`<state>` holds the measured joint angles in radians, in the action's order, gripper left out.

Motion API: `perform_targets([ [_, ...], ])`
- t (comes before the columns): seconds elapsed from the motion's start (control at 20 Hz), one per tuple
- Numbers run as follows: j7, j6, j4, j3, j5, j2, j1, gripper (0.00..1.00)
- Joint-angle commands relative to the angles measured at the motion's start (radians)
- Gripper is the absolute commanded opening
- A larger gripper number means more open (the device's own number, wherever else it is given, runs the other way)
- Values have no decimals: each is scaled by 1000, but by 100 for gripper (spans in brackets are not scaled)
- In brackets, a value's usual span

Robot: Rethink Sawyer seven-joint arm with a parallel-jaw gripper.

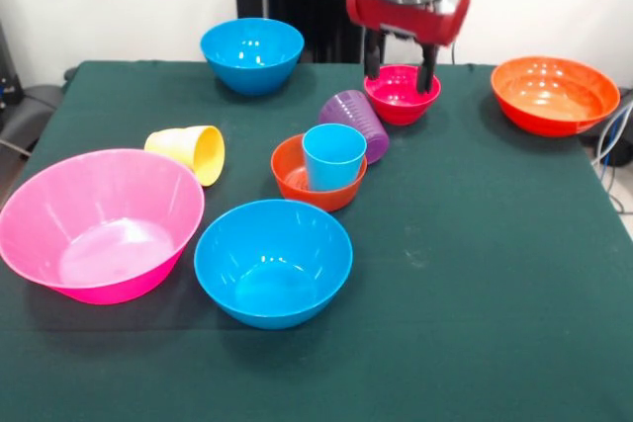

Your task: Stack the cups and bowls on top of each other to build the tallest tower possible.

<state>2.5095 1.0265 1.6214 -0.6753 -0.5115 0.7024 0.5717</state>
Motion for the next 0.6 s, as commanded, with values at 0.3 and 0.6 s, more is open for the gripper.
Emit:
perform_targets([
  [0.3,-212,-130,-1,31,-166,-160,-38,100],
  [0.6,-224,-134,-6,21,-200,-159,-33,100],
])
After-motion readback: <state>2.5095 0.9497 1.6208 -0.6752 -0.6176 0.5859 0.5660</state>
